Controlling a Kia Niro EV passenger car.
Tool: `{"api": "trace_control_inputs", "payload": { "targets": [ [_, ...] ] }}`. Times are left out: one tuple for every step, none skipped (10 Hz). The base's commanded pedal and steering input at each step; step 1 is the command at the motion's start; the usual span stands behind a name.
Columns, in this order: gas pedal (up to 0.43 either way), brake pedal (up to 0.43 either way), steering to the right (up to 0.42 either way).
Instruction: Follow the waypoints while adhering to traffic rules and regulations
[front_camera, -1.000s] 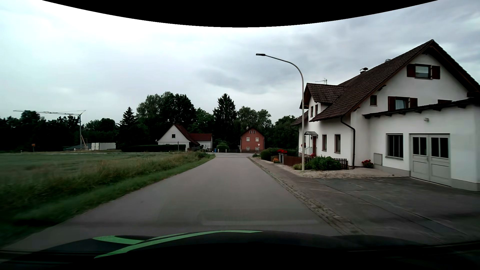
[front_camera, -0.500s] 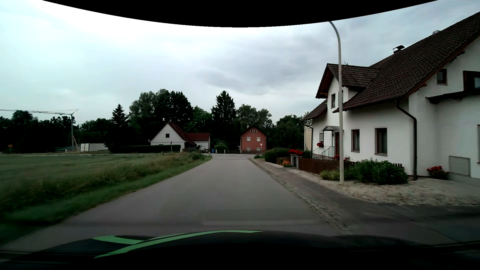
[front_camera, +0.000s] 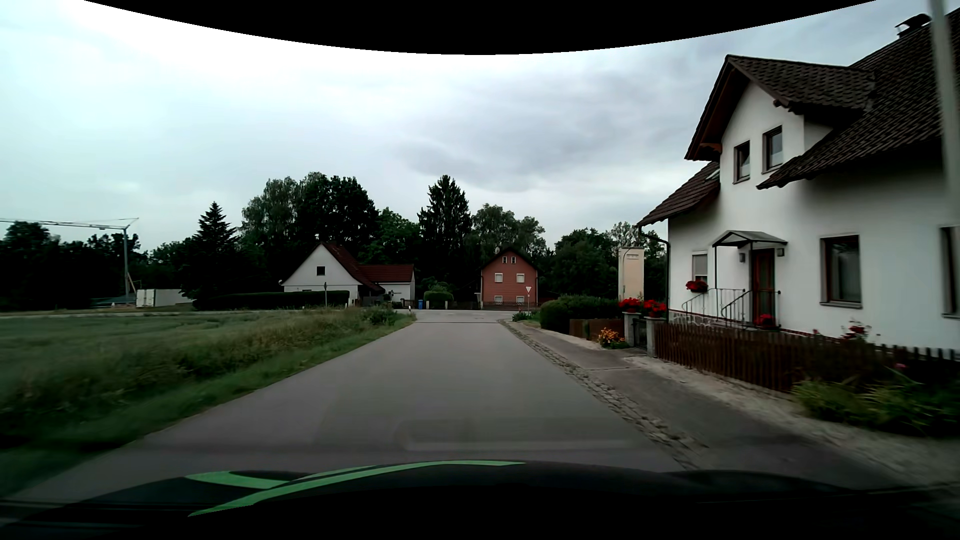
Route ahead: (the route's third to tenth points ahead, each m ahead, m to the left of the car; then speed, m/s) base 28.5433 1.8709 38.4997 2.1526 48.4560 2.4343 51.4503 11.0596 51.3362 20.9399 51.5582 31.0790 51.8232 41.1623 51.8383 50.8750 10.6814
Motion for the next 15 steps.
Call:
{"api": "trace_control_inputs", "payload": {
  "targets": [
    [0.000, 0.110, 0.003],
    [0.000, 0.116, 0.003],
    [0.000, 0.128, 0.003],
    [0.000, 0.128, 0.003],
    [0.000, 0.134, 0.003],
    [0.000, 0.152, 0.003],
    [0.000, 0.152, 0.003],
    [0.000, 0.159, 0.003],
    [0.000, 0.159, 0.003],
    [0.000, 0.159, 0.003],
    [0.000, 0.165, 0.003],
    [0.000, 0.165, 0.003],
    [0.000, 0.171, 0.001],
    [0.000, 0.177, 0.000],
    [0.000, 0.189, 0.000]
  ]
}}
